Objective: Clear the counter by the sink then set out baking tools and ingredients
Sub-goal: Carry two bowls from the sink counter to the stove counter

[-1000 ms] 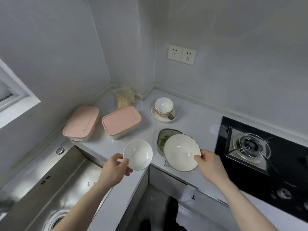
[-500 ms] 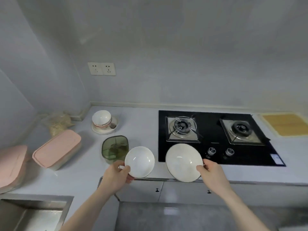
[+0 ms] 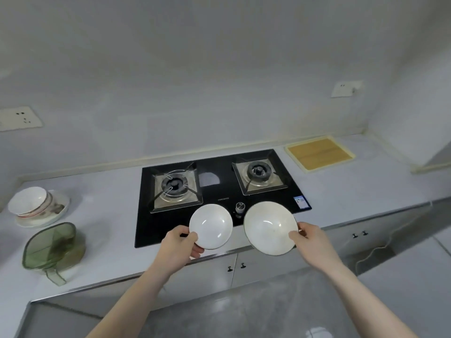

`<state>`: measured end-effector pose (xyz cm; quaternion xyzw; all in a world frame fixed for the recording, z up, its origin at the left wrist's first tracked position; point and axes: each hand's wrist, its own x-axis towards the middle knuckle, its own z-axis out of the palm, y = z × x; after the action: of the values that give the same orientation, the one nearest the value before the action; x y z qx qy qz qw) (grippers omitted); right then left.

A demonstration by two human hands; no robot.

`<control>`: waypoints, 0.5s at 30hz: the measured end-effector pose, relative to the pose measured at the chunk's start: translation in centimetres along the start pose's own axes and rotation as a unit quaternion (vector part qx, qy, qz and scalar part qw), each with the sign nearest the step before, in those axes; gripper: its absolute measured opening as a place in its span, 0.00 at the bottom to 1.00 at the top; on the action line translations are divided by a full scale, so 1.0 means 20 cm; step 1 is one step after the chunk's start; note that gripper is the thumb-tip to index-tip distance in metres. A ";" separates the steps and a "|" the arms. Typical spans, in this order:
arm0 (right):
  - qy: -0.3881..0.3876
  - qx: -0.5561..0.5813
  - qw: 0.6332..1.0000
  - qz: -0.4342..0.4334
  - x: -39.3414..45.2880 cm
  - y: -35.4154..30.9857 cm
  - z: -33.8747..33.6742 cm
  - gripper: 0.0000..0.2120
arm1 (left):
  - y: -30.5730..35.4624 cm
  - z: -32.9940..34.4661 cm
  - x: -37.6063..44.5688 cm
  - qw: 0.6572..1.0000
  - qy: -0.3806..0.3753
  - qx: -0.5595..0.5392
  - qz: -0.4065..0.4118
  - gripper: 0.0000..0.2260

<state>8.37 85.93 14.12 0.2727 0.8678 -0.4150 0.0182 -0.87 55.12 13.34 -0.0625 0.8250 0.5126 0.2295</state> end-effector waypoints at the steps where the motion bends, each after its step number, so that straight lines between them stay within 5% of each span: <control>1: 0.004 0.005 1.000 0.006 0.02 0.06 -0.07 0.07 | 0.05 0.09 0.01 1.000 -0.009 0.003 0.002 0.05; 15: 0.086 0.046 0.989 0.111 0.41 0.64 -0.62 0.06 | 0.54 0.88 0.42 0.988 -0.114 0.100 0.030 0.05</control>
<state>10.09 105.28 11.07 0.4027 0.8102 -0.4252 -0.0233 -6.39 76.72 12.04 0.0445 0.8423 0.4376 0.3115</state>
